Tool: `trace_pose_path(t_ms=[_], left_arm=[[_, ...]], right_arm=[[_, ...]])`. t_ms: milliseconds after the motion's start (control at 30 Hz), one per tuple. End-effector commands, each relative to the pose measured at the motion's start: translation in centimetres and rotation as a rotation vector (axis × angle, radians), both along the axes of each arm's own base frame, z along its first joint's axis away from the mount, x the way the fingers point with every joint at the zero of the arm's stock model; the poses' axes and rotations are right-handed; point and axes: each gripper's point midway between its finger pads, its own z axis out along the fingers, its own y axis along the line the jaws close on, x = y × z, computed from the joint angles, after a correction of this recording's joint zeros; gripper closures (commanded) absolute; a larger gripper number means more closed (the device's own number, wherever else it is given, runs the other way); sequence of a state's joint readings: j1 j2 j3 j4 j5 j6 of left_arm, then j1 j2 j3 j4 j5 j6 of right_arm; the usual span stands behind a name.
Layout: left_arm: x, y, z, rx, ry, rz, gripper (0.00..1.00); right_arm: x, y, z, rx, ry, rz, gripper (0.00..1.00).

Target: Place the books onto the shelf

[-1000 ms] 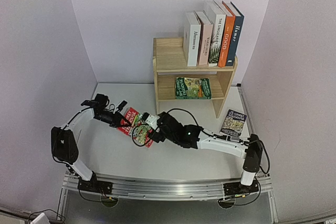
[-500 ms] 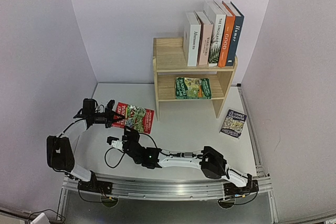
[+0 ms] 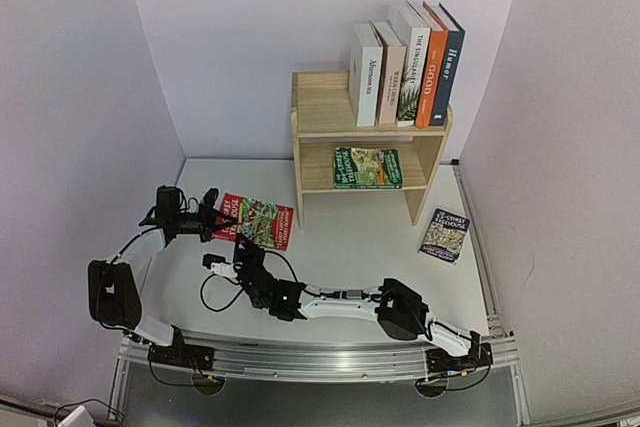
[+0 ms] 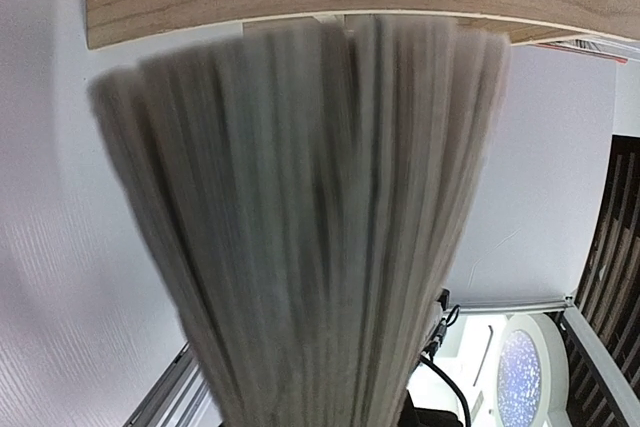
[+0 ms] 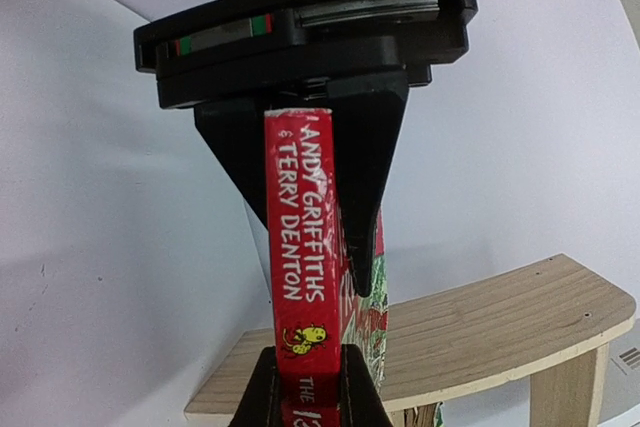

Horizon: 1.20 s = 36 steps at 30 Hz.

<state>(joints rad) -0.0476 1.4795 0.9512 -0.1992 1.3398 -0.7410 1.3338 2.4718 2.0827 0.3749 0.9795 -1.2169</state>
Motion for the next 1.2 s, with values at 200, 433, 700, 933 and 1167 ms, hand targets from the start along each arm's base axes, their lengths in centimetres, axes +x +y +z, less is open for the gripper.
trace_pose_path(t_ms=[200,433,700,933,1167], left_arm=[[-1.4,0.3,3.5,-0.01,-0.205,-0.054,0.01],[2.0,4.7,2.3,0.364,-0.33,0.06,0.0],[2.2,5.3,1.2,0.43,-0.343,0.074,0.0],[2.3,5.3,1.6,0.436,-0.358,0.069,0.0],[2.2,5.3,1.7,0.434,-0.35,0.066,0.0]], right_arm=[[1.1,-6.3,5.8,0.101,0.028,-0.061,1.0],[-2.7,-13.5,6.9,0.015,0.441,0.04,1.0],[0.1,-23.4,15.9,0.052,0.437,-0.023,1.0],[5.2,-26.9,18.9,-0.106,0.27,-0.099,1.0],[10.5,-27.9,17.8,-0.186,0.179,-0.107,1.0]])
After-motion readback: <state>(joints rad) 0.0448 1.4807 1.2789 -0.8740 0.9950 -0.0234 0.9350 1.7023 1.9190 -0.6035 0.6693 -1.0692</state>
